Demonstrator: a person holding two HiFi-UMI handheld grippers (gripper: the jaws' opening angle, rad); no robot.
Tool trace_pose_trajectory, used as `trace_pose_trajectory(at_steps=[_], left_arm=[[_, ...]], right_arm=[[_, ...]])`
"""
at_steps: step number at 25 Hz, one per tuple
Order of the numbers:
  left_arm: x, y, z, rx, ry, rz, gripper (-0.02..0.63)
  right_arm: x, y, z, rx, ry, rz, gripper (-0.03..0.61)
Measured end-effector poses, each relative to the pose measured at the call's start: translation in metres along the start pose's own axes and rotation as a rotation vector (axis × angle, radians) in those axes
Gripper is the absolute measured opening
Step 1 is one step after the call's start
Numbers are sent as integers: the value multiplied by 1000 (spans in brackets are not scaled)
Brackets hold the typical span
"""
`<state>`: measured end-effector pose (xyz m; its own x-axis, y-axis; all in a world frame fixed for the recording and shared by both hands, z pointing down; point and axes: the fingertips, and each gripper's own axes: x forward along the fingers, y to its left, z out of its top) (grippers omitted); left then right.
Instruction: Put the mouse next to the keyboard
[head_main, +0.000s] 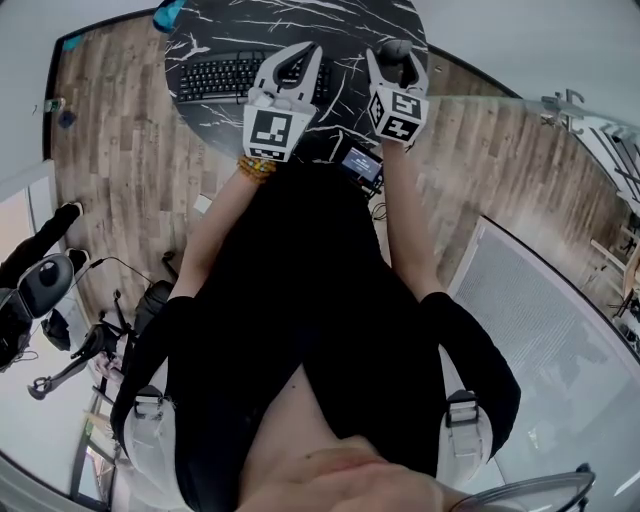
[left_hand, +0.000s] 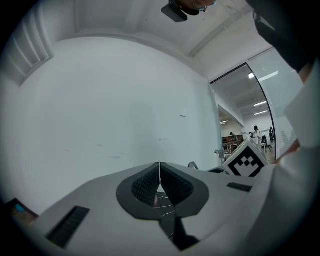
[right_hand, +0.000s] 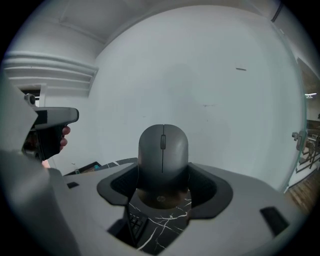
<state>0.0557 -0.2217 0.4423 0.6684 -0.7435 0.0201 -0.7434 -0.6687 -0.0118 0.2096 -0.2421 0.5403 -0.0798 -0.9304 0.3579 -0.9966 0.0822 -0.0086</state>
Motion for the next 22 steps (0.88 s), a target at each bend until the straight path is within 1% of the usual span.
trace_pose_trajectory(at_steps=[3, 8, 14, 22], left_arm=[[-1, -1, 1, 5, 3, -3, 17], [-3, 1, -1, 11, 8, 0, 17], [-2, 7, -5, 5, 12, 10, 17], [-1, 13, -6, 0, 15, 21, 17]], right_arm=[[1, 0, -11, 5, 21, 2, 287], [6, -1, -31, 52, 47, 2, 287], [15, -2, -61, 81, 114, -9, 287], [27, -3, -92, 96, 193, -7, 287]])
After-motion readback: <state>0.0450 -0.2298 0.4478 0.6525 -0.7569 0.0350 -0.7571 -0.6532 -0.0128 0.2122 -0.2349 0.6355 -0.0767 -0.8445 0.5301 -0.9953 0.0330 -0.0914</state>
